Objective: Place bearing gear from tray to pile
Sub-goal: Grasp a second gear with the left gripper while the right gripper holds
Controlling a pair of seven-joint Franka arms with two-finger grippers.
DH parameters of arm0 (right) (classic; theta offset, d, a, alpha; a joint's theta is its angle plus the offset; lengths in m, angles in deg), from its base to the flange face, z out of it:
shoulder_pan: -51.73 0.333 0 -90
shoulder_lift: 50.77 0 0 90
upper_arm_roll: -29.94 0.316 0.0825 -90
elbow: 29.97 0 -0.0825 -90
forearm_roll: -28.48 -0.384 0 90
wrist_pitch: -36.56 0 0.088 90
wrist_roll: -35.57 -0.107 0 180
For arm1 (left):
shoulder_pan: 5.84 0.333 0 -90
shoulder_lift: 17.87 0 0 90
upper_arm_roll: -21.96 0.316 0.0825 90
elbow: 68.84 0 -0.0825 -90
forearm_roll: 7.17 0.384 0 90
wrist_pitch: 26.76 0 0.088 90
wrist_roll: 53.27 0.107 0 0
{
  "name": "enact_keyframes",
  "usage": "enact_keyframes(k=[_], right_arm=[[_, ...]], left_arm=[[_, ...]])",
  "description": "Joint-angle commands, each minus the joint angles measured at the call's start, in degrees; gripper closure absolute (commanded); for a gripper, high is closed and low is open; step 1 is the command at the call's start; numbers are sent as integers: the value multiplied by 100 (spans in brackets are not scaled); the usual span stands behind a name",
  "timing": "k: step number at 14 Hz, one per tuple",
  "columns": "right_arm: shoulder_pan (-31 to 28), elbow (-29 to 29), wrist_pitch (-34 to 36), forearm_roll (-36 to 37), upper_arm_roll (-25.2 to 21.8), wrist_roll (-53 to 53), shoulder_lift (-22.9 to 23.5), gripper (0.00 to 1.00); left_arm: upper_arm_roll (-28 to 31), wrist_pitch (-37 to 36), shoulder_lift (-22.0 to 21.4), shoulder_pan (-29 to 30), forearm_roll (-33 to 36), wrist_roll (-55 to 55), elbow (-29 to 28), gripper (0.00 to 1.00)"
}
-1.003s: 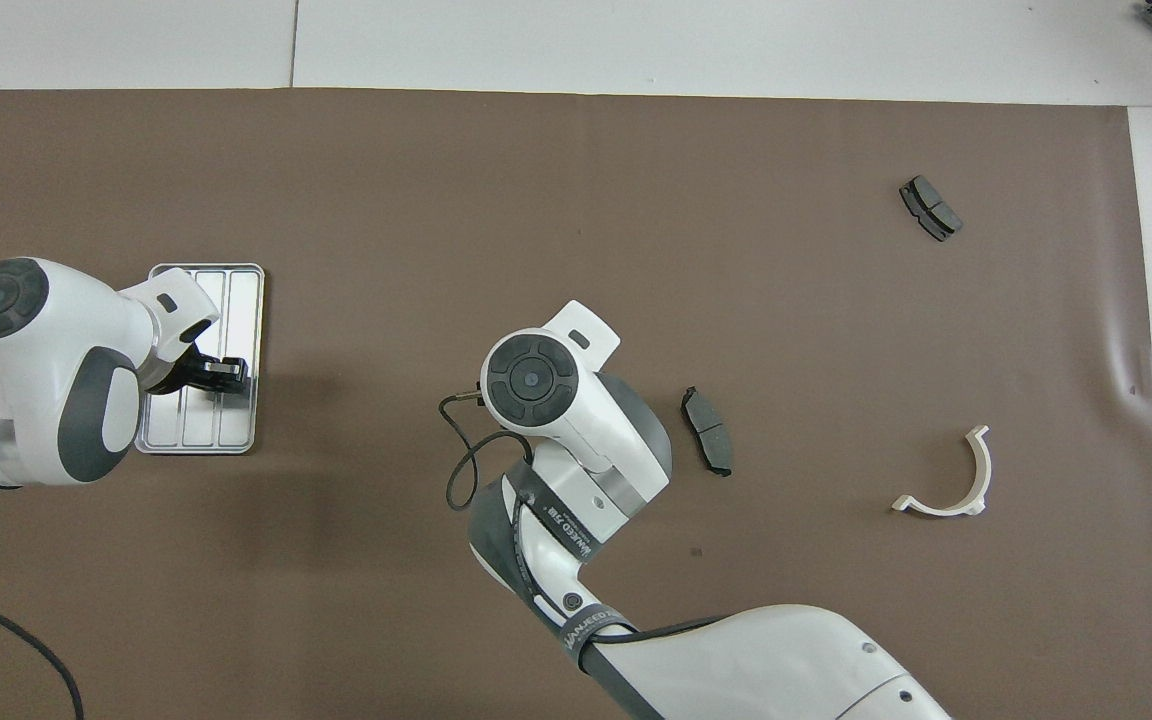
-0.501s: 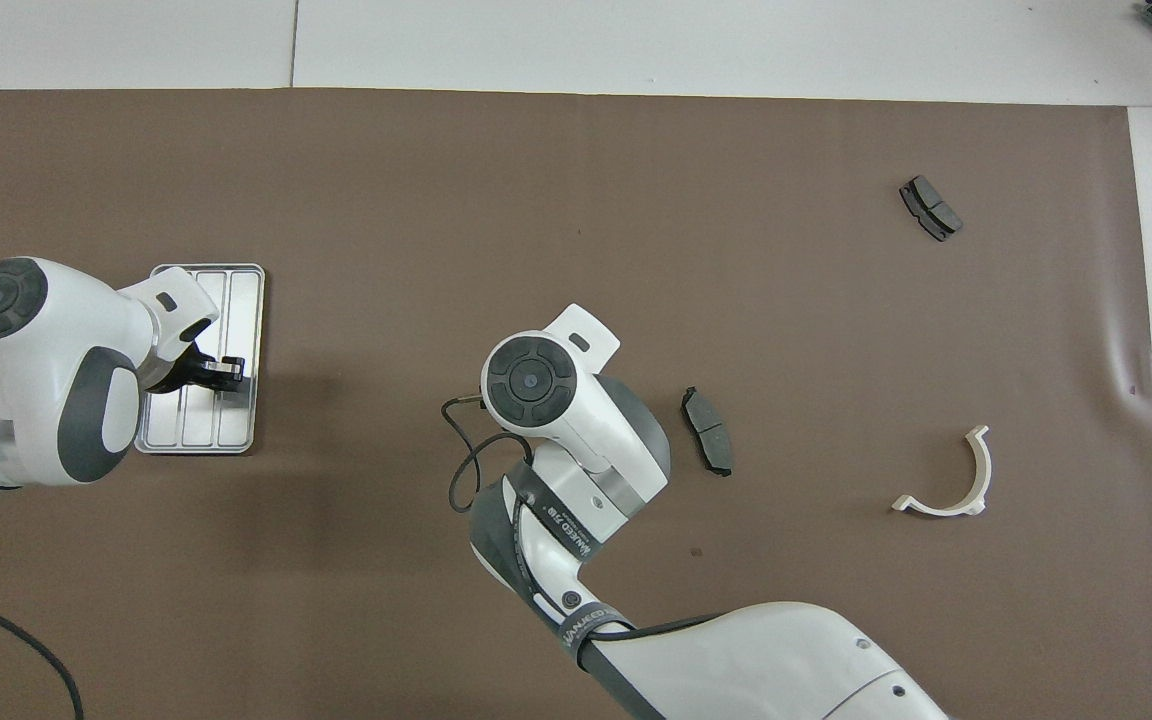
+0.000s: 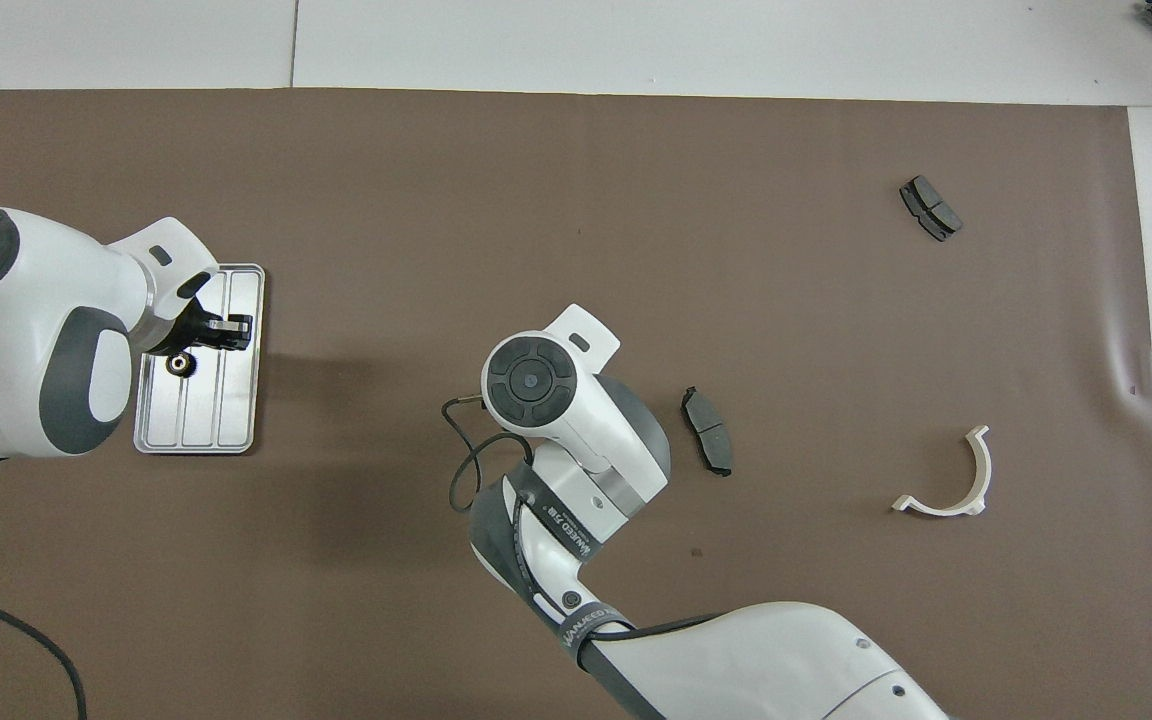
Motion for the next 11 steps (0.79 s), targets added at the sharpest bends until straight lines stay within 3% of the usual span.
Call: enact_keyframes(k=[1,2,3,8,11], right_arm=[[0,44,-66,137,-5,9,-10,67],[0,44,-57,216,-5,1,-10,94],[0,26,-31,225,-5,9,-10,100],[-122,-70,241,234,-22,237,-106,100],[-604,17,837,190,-13,745,-728,100]], left_arm=[[40,-143,-55,-422,-82,-731,79,100],[40,-125,-55,-580,-82,-1073,79,100],[40,-90,-55,-765,-82,-1424,88,100],[40,340,-28,-1652,-91,-2998,88,100],[40,525,-11,-2145,-91,-3448,96,100]])
